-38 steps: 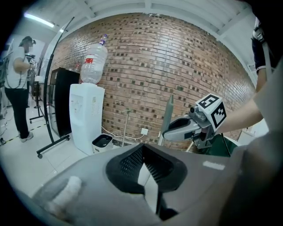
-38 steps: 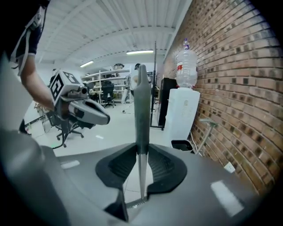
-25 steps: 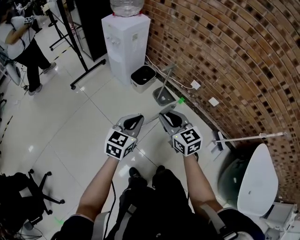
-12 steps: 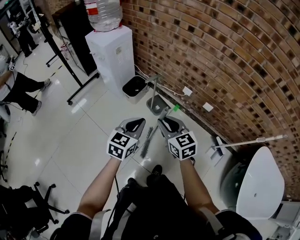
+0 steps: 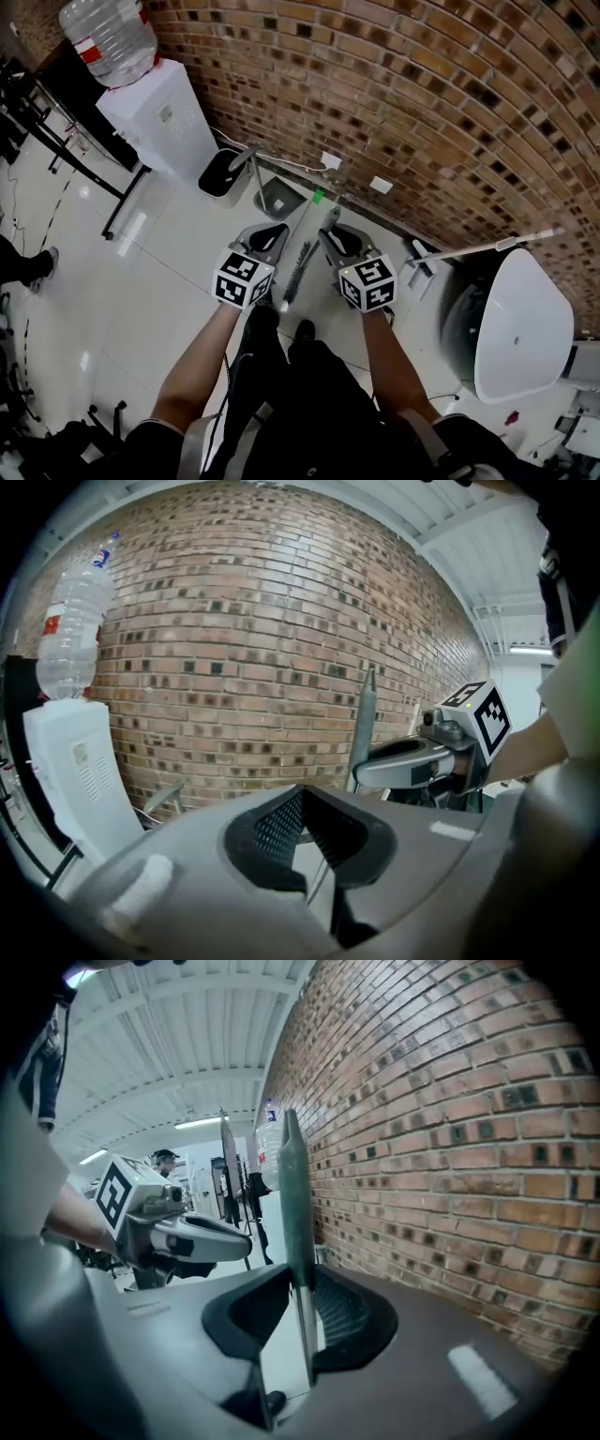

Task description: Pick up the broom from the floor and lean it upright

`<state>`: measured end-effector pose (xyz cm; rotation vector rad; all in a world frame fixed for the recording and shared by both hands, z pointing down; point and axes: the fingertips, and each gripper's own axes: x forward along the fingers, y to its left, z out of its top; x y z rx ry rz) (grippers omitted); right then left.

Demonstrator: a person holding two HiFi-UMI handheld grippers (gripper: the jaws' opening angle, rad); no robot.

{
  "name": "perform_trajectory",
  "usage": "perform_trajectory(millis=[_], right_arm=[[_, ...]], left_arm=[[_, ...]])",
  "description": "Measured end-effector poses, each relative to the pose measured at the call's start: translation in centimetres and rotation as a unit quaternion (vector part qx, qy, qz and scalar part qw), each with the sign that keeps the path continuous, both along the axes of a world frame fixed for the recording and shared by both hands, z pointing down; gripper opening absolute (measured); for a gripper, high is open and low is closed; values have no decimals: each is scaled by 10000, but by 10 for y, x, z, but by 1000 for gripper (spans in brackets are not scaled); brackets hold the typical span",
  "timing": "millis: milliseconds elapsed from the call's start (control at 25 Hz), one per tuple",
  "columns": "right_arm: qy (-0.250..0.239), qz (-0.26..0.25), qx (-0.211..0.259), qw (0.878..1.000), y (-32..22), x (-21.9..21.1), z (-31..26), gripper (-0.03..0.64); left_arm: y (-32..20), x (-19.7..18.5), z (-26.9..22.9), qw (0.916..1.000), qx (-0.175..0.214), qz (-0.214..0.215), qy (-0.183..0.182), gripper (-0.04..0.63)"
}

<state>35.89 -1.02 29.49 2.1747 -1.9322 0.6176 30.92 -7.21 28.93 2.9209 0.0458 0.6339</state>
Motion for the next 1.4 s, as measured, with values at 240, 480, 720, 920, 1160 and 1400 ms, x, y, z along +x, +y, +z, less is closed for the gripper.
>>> perform_trajectory(millis=[240, 480, 720, 920, 1160, 1400], right_arm=[[28, 778, -232, 9967, -1, 58, 20, 84], [-68, 1329, -679, 9888, -9, 104, 45, 84], [-194, 1877, -980, 9771, -25, 151, 79, 84], [-411, 1862, -1256, 9736, -41, 180, 117, 84], [-684, 1661, -1432, 9733, -62, 212, 164, 84], [-743, 1449, -1321, 9778, -93, 263, 181, 84]], left_arm=[[-6, 66, 25, 9969, -224, 757, -15, 0], [-29, 129, 42, 9902, -515, 1299, 5, 0], [-54, 171, 69, 9825, -604, 1752, -208, 0], [-64, 185, 94, 9794, -653, 1850, -482, 0], [-76, 207, 116, 9818, -572, 1675, -688, 0], [-85, 230, 124, 9867, -666, 1300, -716, 0]])
